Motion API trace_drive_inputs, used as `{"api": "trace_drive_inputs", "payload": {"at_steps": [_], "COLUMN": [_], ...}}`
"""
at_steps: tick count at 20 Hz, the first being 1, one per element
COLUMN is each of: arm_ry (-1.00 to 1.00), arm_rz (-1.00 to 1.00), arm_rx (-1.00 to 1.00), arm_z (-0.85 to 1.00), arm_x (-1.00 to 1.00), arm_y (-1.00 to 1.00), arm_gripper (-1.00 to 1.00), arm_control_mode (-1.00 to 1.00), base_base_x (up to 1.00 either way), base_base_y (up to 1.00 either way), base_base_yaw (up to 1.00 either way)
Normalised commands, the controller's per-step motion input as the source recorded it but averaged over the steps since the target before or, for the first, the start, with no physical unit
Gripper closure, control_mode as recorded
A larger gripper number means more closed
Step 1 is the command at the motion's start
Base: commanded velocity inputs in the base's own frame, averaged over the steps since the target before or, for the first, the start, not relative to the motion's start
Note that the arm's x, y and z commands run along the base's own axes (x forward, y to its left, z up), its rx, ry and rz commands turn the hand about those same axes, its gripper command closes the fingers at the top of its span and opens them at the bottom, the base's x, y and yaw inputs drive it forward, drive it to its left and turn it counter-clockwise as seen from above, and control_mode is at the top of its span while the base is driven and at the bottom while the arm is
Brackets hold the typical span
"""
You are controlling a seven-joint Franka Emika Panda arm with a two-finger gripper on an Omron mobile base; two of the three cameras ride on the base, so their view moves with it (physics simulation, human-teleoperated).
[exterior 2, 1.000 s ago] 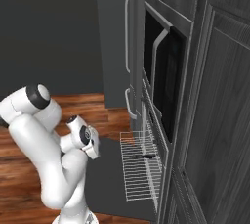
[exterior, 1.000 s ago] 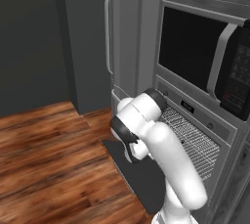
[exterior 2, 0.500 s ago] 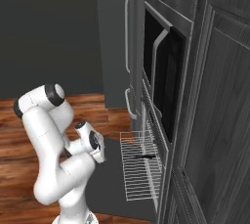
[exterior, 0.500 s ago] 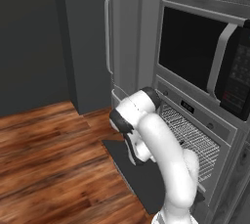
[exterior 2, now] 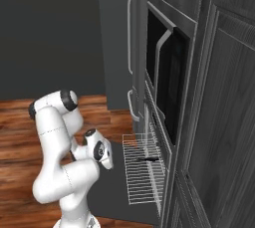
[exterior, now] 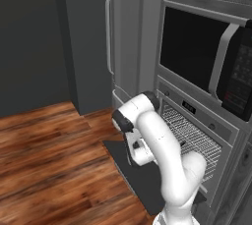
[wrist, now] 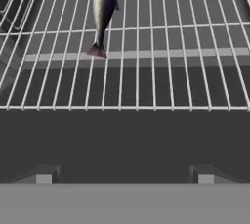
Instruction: Place the fish on the bottom rack of the oven, and slide the tray back inside. Close the oven door.
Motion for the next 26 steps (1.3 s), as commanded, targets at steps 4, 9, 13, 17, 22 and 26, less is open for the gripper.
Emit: {"api": "trace_drive_inputs", "payload": {"at_steps": [4, 9, 13, 17, 22, 26], "arm_ry": [0.0, 0.0, 0.0, 0.0, 0.02, 0.02], "arm_rz": [0.0, 0.0, 0.0, 0.01, 0.02, 0.01], "arm_rx": [0.0, 0.0, 0.0, -0.02, -0.06, -0.07], "arm_z": [-0.44, -0.41, -0.29, -0.19, -0.22, -0.19], "arm_x": [0.33, 0.32, 0.32, 0.16, 0.17, 0.18], "arm_y": [0.0, 0.0, 0.0, -0.09, -0.2, -0.42], "arm_gripper": [-1.0, -1.0, -1.0, -1.0, -1.0, -1.0], "arm_control_mode": [-1.0, -1.0, -1.0, -1.0, -1.0, -1.0], "base_base_x": [0.0, 0.0, 0.0, 0.0, 0.0, 0.0], "base_base_y": [0.0, 0.0, 0.0, 0.0, 0.0, 0.0], "base_base_yaw": [0.0, 0.0, 0.0, 0.0, 0.0, 0.0]}}
